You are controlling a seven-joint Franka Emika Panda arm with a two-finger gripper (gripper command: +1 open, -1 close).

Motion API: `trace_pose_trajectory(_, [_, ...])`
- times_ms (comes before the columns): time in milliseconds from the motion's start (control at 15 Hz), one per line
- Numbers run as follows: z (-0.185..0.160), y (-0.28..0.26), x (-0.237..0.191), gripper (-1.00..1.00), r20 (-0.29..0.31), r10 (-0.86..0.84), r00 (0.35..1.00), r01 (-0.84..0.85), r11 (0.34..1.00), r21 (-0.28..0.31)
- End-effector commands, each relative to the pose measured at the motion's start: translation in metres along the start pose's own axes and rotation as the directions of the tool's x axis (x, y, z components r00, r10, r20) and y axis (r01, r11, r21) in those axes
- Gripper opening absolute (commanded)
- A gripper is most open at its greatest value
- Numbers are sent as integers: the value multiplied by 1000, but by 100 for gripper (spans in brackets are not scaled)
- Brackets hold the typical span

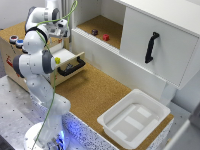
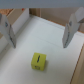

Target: Put the yellow block inside the left cabinet

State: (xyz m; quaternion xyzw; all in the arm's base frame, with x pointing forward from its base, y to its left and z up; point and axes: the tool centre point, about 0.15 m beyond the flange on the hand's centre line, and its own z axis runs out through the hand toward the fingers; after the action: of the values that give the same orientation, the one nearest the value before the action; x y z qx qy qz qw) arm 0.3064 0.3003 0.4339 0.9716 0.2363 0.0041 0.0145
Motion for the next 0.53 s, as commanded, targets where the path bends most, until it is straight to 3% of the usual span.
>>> trace_pose_trajectory(0, [64, -10, -20, 100, -120, 72, 990, -69, 997, 28])
trace_pose_trajectory(467, [108, -22, -2, 100, -79, 50, 996, -51, 999, -14])
